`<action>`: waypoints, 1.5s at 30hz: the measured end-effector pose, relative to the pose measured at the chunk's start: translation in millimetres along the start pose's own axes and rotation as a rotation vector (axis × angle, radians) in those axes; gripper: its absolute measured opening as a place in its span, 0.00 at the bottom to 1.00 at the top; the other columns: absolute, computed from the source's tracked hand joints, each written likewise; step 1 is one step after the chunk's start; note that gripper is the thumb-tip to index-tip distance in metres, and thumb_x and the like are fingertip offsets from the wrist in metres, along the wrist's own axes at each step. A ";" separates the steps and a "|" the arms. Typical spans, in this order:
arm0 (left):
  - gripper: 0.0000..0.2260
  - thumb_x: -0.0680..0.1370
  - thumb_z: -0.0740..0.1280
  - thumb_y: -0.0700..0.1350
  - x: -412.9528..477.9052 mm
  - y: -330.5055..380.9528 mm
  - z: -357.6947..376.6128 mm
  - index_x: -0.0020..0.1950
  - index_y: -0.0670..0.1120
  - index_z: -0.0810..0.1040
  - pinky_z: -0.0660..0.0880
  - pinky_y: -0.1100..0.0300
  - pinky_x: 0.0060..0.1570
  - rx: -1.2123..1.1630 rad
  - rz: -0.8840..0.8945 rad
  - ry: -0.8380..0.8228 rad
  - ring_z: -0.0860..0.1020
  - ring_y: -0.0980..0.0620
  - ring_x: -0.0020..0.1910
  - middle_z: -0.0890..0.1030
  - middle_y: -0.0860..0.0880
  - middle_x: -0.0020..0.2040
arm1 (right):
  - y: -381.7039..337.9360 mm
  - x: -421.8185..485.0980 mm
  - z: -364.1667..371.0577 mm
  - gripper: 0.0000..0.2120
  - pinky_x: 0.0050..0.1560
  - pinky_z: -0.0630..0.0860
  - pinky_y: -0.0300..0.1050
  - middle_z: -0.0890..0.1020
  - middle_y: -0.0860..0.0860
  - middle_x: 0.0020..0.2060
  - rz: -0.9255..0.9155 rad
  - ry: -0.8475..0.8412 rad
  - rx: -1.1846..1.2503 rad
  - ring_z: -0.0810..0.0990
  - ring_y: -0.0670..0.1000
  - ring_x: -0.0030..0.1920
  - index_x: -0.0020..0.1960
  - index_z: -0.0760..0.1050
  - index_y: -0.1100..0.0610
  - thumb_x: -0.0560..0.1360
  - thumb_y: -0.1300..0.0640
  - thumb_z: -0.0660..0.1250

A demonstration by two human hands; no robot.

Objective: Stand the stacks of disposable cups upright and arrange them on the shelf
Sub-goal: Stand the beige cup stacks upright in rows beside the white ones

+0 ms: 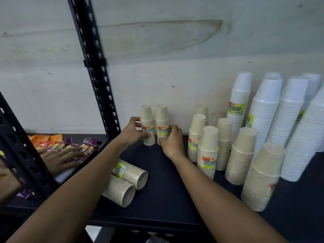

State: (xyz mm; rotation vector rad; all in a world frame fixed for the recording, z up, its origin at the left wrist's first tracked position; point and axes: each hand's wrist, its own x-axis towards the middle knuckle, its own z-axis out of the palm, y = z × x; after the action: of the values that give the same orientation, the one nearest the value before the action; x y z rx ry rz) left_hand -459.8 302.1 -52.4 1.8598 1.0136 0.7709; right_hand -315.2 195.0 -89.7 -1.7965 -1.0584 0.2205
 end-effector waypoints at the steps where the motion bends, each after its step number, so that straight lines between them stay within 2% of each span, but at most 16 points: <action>1: 0.30 0.73 0.77 0.35 -0.1 -0.7 0.5 0.68 0.47 0.65 0.81 0.41 0.56 -0.036 0.006 0.002 0.81 0.44 0.59 0.75 0.43 0.63 | -0.4 1.3 0.9 0.26 0.64 0.72 0.49 0.72 0.57 0.66 -0.009 0.004 0.000 0.75 0.58 0.65 0.68 0.69 0.60 0.74 0.59 0.75; 4: 0.29 0.74 0.76 0.34 0.4 -1.3 4.9 0.68 0.45 0.65 0.81 0.40 0.58 -0.062 0.036 0.009 0.81 0.43 0.59 0.75 0.43 0.65 | -0.9 5.2 2.1 0.25 0.63 0.73 0.50 0.73 0.57 0.65 -0.031 -0.004 -0.016 0.75 0.58 0.64 0.67 0.69 0.60 0.75 0.58 0.75; 9: 0.28 0.75 0.75 0.35 1.9 1.3 8.8 0.70 0.45 0.66 0.81 0.44 0.57 -0.023 0.042 0.005 0.82 0.46 0.55 0.77 0.42 0.62 | 0.8 4.8 3.6 0.26 0.63 0.76 0.52 0.76 0.57 0.64 0.003 0.018 0.027 0.77 0.58 0.64 0.67 0.69 0.60 0.74 0.59 0.76; 17: 0.28 0.75 0.75 0.36 0.9 1.9 7.5 0.70 0.47 0.65 0.81 0.45 0.58 -0.009 0.041 0.005 0.82 0.47 0.55 0.79 0.44 0.58 | 0.3 5.1 4.7 0.26 0.63 0.77 0.53 0.77 0.57 0.64 -0.005 0.021 0.040 0.78 0.58 0.64 0.67 0.69 0.59 0.74 0.59 0.76; 22: 0.28 0.76 0.73 0.35 0.7 2.5 7.8 0.71 0.47 0.64 0.81 0.48 0.56 -0.030 0.028 -0.011 0.82 0.50 0.52 0.79 0.45 0.57 | 1.1 3.7 2.5 0.26 0.63 0.77 0.52 0.76 0.56 0.64 -0.010 0.022 0.045 0.78 0.57 0.64 0.67 0.69 0.59 0.74 0.59 0.76; 30: 0.30 0.76 0.73 0.34 -0.8 1.6 4.1 0.72 0.47 0.64 0.79 0.42 0.61 -0.038 0.008 -0.030 0.82 0.46 0.57 0.79 0.45 0.57 | 1.4 2.2 1.2 0.28 0.63 0.77 0.52 0.76 0.55 0.65 -0.004 0.005 0.059 0.77 0.56 0.65 0.69 0.68 0.58 0.74 0.57 0.76; 35: 0.34 0.75 0.74 0.34 -5.4 4.2 2.2 0.76 0.48 0.62 0.79 0.42 0.62 -0.025 0.006 -0.040 0.81 0.45 0.60 0.77 0.45 0.59 | -0.9 -1.9 -1.6 0.33 0.65 0.74 0.51 0.71 0.56 0.69 0.001 -0.026 0.046 0.75 0.57 0.68 0.73 0.65 0.57 0.74 0.55 0.77; 40: 0.37 0.75 0.77 0.42 -22.0 13.7 -10.5 0.78 0.51 0.61 0.77 0.46 0.65 0.046 -0.014 0.017 0.78 0.46 0.63 0.76 0.45 0.64 | -6.3 -16.2 -10.1 0.33 0.63 0.73 0.49 0.69 0.57 0.68 -0.009 -0.021 0.021 0.74 0.57 0.67 0.73 0.64 0.57 0.74 0.53 0.76; 45: 0.36 0.75 0.77 0.50 -53.3 23.9 -30.3 0.78 0.49 0.64 0.75 0.56 0.58 0.113 -0.035 0.125 0.78 0.48 0.61 0.77 0.46 0.66 | -15.8 -36.3 -19.1 0.31 0.63 0.76 0.52 0.69 0.56 0.64 -0.076 -0.013 -0.001 0.75 0.57 0.62 0.70 0.66 0.57 0.74 0.51 0.75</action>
State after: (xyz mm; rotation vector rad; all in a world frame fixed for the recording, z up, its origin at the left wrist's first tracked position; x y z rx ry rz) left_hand -501.8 260.2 -23.8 1.9026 1.1872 0.8324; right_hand -334.9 157.4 -78.4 -1.7544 -1.1336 0.1859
